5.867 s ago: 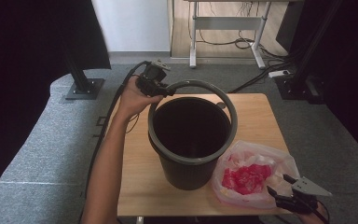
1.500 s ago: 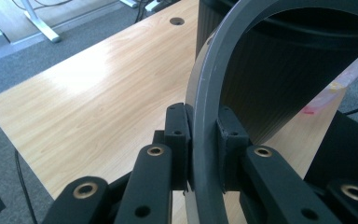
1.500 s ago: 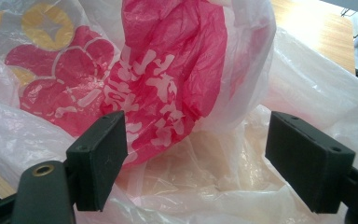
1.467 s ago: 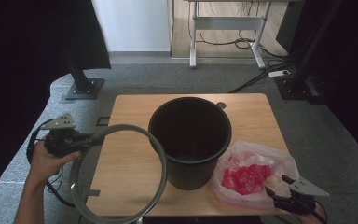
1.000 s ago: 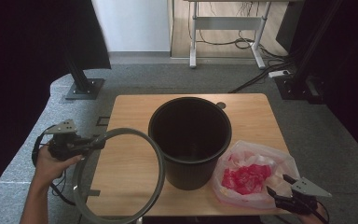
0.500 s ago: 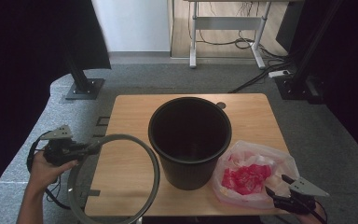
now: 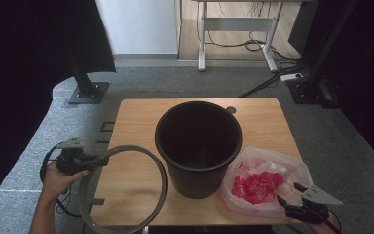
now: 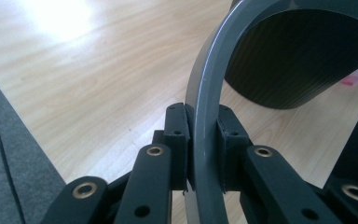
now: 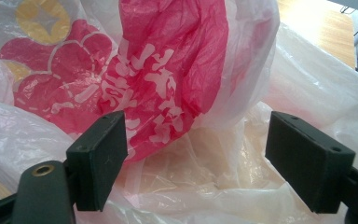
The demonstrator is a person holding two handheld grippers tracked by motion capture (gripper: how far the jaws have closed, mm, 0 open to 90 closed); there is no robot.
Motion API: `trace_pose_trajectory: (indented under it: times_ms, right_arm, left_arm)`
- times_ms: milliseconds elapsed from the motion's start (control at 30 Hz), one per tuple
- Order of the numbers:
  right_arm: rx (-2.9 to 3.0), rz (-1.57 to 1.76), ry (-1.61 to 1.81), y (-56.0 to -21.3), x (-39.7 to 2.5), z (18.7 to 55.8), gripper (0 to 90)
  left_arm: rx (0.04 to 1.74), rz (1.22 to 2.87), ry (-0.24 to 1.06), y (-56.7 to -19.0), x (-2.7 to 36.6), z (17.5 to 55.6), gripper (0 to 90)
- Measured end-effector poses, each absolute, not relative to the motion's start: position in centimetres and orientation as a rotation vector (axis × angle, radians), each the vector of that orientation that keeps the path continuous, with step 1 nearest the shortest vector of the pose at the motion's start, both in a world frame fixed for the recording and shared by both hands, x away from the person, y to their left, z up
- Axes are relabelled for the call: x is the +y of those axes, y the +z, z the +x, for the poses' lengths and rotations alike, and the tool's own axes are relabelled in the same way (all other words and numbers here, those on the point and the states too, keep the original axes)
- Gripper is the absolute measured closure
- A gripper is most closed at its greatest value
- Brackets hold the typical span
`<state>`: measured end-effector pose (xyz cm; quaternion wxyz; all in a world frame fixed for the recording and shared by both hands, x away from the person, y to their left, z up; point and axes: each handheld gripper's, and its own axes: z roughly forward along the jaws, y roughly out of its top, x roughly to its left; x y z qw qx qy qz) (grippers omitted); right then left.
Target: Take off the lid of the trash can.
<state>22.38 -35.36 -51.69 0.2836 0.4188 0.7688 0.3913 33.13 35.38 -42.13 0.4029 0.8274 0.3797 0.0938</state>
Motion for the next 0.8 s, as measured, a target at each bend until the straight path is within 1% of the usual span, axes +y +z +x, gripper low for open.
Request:
trace_pose_trajectory:
  times_ms: [267, 800]
  right_arm:
    - [2.065, 1.118, 1.039, -51.9, -35.3, 22.5, 20.4]
    - [2.076, 1.114, 1.031, -52.1, -35.0, 22.6, 20.5]
  left_arm:
    - [0.996, 2.076, 0.213, -45.6, 35.3, 33.8, 77.6]
    - [1.120, 2.058, 0.194, -50.2, 36.4, 34.8, 77.5]
